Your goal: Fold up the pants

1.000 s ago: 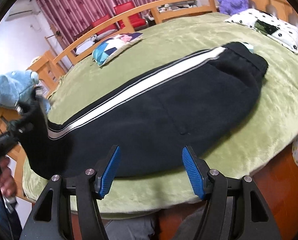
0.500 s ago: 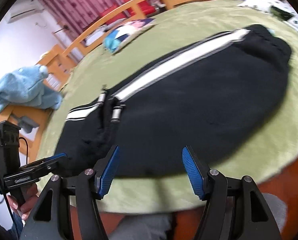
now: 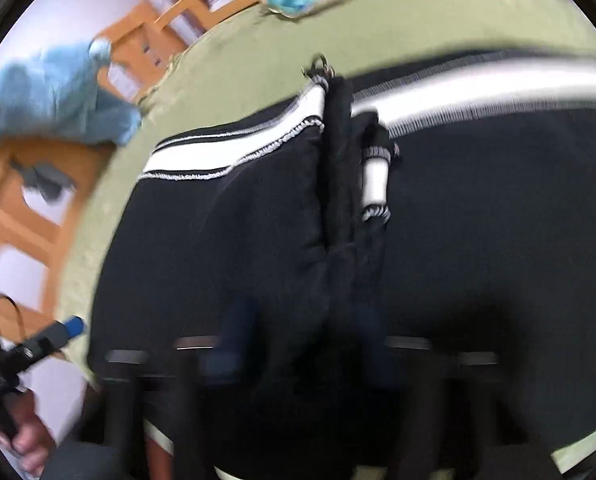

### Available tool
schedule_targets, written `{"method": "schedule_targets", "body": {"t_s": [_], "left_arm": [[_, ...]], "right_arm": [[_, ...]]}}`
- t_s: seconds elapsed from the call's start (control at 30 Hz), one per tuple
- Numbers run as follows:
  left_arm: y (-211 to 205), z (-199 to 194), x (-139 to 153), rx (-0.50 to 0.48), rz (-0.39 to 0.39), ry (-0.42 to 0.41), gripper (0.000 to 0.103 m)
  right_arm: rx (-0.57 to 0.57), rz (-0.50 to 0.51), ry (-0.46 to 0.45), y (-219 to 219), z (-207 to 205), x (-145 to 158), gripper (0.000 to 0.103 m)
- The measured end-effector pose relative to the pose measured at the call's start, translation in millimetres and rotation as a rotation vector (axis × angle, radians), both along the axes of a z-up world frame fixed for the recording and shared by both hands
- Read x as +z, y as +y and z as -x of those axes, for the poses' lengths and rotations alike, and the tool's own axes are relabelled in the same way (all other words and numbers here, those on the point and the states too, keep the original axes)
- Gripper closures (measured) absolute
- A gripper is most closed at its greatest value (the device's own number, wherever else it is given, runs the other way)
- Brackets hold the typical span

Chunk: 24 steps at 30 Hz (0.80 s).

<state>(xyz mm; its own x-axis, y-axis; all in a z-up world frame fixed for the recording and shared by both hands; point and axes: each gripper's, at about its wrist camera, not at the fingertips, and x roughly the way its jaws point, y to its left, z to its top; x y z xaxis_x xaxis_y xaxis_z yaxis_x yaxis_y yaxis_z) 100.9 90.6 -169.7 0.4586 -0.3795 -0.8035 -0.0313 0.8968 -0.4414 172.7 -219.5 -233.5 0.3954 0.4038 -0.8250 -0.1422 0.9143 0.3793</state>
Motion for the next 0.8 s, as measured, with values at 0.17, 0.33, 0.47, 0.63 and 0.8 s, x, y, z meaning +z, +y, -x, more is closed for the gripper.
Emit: {"method": "schedule_targets", "body": {"t_s": [0.17,0.33,0.47,0.63,0.8], "left_arm": [[4,0,-3,0.004,0.026,-0.003,0.042],[-16,-9,0,-0.051,0.035,-0.011,0.042],[-38,-20,5,-0.091,0.03,-0.019,0.042],[-59,-27,3,-0.127,0.001,-0.011,0.042],[-74,-34,-23,-0.139,-0.073,0.07,0.042]], "right_arm": [[-0.099,-0.148,-0.203,-68,-5,72,0.088],[-0.128,0.009,-0.064,-106,-13,49,0.059],[-0.081,0.058,0.067,-111,3,15,0.061],[-0.131,-0.012,-0.056,-114,43,18,0.064],[-0.064,0.154,-0.074,-92,59,-3,0.068]]}}
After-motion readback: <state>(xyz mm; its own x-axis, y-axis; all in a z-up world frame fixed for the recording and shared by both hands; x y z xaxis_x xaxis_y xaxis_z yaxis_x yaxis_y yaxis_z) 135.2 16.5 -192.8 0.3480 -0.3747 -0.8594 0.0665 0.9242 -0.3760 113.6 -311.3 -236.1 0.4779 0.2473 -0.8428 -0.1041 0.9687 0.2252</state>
